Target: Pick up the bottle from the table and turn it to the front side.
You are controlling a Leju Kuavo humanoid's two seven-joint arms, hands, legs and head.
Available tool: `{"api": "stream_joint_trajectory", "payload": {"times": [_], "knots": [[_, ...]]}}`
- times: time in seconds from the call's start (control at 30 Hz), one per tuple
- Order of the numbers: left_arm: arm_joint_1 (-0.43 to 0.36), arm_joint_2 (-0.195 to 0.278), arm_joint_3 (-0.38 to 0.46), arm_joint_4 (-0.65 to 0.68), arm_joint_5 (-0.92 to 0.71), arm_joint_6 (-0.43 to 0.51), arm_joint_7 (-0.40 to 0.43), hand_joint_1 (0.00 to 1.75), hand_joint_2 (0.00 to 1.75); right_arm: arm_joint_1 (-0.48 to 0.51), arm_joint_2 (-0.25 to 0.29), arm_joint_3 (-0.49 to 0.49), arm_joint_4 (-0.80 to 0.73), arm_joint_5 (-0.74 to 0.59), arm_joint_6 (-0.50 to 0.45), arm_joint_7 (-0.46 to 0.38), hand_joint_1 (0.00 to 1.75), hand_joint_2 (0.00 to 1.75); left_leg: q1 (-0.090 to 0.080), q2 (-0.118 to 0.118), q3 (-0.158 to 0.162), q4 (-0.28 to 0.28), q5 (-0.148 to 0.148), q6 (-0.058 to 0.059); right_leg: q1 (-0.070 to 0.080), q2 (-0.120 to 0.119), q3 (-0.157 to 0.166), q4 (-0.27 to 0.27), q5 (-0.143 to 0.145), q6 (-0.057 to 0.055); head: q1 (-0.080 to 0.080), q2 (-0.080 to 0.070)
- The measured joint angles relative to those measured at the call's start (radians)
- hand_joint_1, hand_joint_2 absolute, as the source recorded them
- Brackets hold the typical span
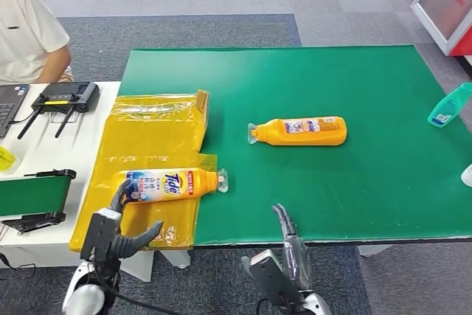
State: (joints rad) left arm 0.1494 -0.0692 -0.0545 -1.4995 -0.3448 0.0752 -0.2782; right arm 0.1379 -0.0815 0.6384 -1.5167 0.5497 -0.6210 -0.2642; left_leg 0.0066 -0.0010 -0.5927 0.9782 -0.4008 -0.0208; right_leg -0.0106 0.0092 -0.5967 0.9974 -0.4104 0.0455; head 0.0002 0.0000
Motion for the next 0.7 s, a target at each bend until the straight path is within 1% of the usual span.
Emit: {"api": "stream_joint_trajectory", "payload": {"times": [0.1, 0.27, 0.37, 0.47, 0.6, 0.7], "knots": [[0.081, -0.003, 0.007, -0.065, 0.050, -0.036, -0.017, 0.00, 1.75, 0.029, -0.001, -0.019, -0.043, -0.078, 0.063, 0.020, 0.00, 1.75, 0.000, 0.000, -0.001, 0.000, 0.000, 0.000, 0.000, 0.000, -0.001, 0.000, -0.001, 0.000, 0.000, 0.000], [0.164, -0.026, 0.008, -0.147, 0.104, -0.060, -0.040, 0.00, 1.75, 0.090, -0.001, -0.072, -0.115, -0.174, 0.136, 0.038, 0.00, 1.75, 0.000, 0.000, -0.002, 0.000, -0.001, 0.001, 0.000, 0.000, -0.001, 0.000, -0.001, 0.001, 0.000, 0.000], [0.197, -0.039, 0.006, -0.183, 0.137, -0.061, -0.050, 0.00, 1.75, 0.114, 0.002, -0.107, -0.142, -0.185, 0.161, 0.055, 0.00, 1.75, 0.000, 0.000, -0.002, 0.000, -0.002, 0.002, 0.000, 0.000, -0.001, 0.000, -0.001, 0.002, 0.000, 0.000], [0.204, -0.042, 0.005, -0.191, 0.147, -0.062, -0.053, 0.00, 1.75, 0.118, 0.003, -0.114, -0.147, -0.186, 0.167, 0.060, 0.00, 1.75, 0.000, 0.000, -0.002, 0.000, -0.002, 0.002, 0.000, 0.000, -0.001, 0.000, -0.001, 0.002, 0.000, 0.000], [0.284, -0.075, 0.008, -0.266, 0.235, -0.106, -0.084, 0.00, 1.75, 0.145, 0.031, -0.184, -0.175, -0.170, 0.209, 0.114, 0.00, 1.75, 0.000, 0.000, -0.002, 0.000, -0.002, 0.002, 0.000, 0.000, -0.001, 0.000, -0.001, 0.002, 0.000, 0.000], [0.300, -0.083, 0.011, -0.280, 0.243, -0.113, -0.088, 0.00, 1.75, 0.146, 0.038, -0.197, -0.177, -0.166, 0.215, 0.122, 0.00, 1.75, 0.000, 0.000, -0.002, 0.000, -0.002, 0.002, 0.000, 0.000, -0.001, 0.000, -0.001, 0.002, 0.000, 0.000]]}}
